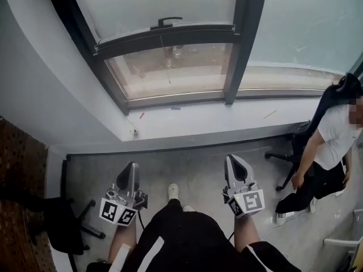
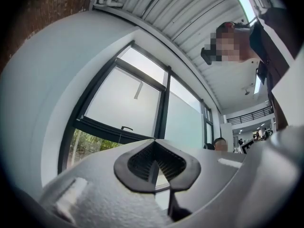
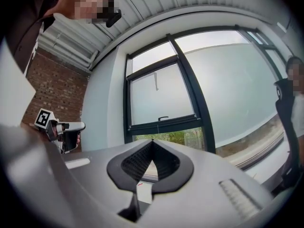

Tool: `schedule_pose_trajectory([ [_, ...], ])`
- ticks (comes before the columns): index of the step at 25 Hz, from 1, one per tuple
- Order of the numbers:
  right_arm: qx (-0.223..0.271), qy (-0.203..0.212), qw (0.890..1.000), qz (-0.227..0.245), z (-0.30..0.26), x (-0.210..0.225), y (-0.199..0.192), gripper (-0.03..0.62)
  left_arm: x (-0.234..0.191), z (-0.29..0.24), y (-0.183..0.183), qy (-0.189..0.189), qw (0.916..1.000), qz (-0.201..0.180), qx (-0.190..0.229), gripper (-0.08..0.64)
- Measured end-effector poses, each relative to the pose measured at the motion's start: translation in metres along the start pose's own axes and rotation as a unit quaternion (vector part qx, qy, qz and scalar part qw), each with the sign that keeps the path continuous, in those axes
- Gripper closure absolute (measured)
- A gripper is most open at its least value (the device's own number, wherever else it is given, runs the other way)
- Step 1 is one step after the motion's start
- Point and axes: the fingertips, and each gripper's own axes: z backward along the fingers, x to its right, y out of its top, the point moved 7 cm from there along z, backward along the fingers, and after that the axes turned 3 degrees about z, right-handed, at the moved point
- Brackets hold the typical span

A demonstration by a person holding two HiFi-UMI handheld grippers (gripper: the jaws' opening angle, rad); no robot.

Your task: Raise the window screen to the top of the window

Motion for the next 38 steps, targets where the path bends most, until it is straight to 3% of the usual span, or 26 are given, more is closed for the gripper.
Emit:
schedule_pose_trajectory([
  [8, 0.032, -0.052, 0.998, -0.013, -0.015, 0.016, 0.02, 0.586, -0.029, -0.071, -0.001, -0.08, 0.996, 0.038, 0.001, 0.555],
  [12, 0.019, -0.054, 0.998, -0.004, -0.047, 0.002, 0.015, 0.586, -0.059, -0.087, -0.004, -0.103, 0.9909, 0.086, -0.007, 0.555],
  [15, 0.018, -0.048, 0.999, 0.013, -0.08, -0.008, 0.021, 0.586, -0.076, -0.098, 0.005, -0.125, 0.9893, 0.074, -0.007, 0.555],
  [17, 0.022, -0.043, 0.999, 0.021, -0.103, -0.018, 0.027, 0.586, -0.094, -0.104, 0.01, -0.129, 0.9898, 0.06, -0.006, 0.555],
  [26, 0.017, -0.067, 0.997, 0.046, -0.145, -0.046, 0.033, 0.586, -0.145, -0.125, 0.005, -0.133, 0.9887, 0.068, -0.013, 0.555],
  [30, 0.009, -0.091, 0.995, 0.05, -0.147, -0.036, 0.034, 0.586, -0.145, -0.144, -0.002, -0.142, 0.9873, 0.067, -0.026, 0.555],
  [33, 0.014, -0.099, 0.994, 0.054, -0.155, -0.034, 0.039, 0.586, -0.148, -0.157, -0.006, -0.127, 0.9888, 0.066, -0.043, 0.557],
  [38, 0.031, -0.096, 0.994, 0.052, -0.171, -0.019, 0.041, 0.586, -0.14, -0.179, -0.006, -0.137, 0.988, 0.064, -0.032, 0.555],
])
